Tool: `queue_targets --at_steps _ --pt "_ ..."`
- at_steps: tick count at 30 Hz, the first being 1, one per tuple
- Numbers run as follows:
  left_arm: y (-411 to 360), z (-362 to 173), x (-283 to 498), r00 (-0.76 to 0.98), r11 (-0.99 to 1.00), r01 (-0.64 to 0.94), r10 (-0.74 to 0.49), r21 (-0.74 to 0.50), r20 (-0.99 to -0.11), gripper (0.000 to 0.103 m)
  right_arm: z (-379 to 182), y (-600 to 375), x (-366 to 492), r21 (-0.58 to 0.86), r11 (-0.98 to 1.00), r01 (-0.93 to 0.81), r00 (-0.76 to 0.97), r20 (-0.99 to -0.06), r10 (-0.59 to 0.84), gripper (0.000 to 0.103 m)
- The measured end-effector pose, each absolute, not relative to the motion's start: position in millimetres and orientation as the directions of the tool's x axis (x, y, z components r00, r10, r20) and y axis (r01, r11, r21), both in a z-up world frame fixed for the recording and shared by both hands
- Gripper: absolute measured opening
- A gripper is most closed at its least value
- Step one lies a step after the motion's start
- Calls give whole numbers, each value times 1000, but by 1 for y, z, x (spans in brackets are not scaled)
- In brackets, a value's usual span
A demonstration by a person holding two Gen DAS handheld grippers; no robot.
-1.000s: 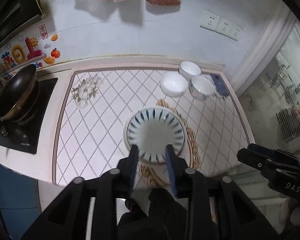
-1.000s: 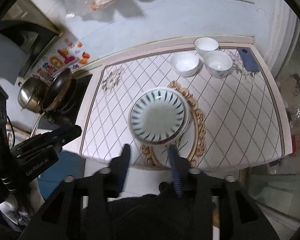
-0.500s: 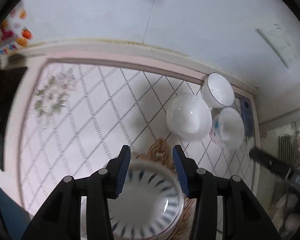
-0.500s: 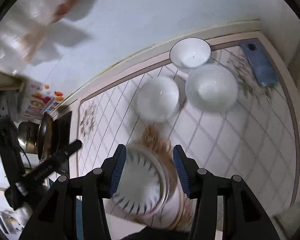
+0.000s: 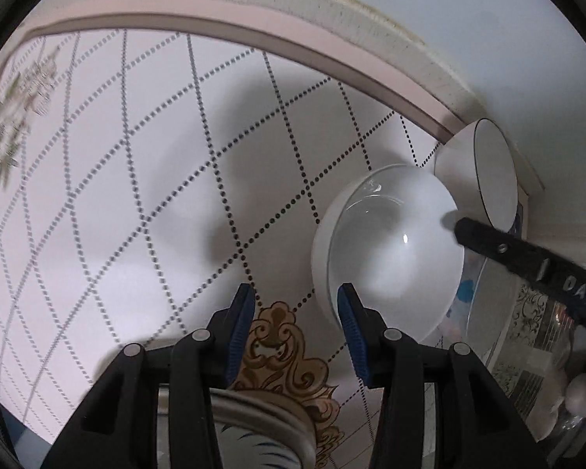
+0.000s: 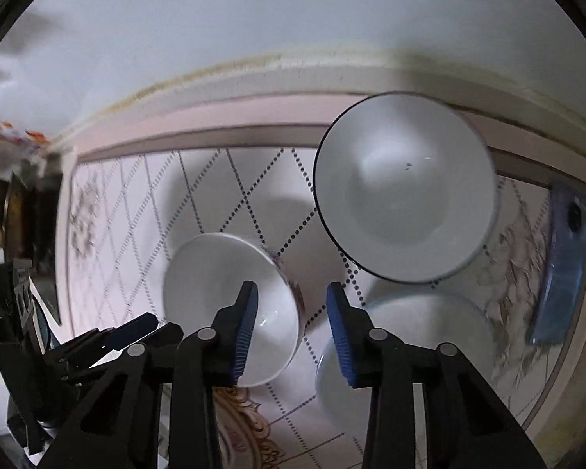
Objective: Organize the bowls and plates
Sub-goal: 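Lower the plate stack onto the cloth near the bowls and open both grippers, then grip the rim of the large white bowl with both grippers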
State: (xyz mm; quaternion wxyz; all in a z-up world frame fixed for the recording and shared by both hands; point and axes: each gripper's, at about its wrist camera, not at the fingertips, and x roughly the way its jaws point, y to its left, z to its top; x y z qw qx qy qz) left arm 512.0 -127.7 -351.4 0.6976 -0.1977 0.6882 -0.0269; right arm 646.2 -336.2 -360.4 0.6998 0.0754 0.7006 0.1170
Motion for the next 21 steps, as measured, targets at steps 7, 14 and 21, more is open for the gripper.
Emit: queue_targets --at_steps 7,14,21 --pt "-141 -351 512 72 928 -217 -294 -303 -953 12 -393 -319 643 236 964 -119 -65 -971 230 11" --pt "-148 -330 502 95 952 -184 -229 -243 -969 12 -388 -314 637 255 960 -117 -77 -966 247 10" --pt "-150 -291 485 143 966 -125 -206 -224 -968 12 -355 -318 620 291 948 -126 -55 -956 287 11"
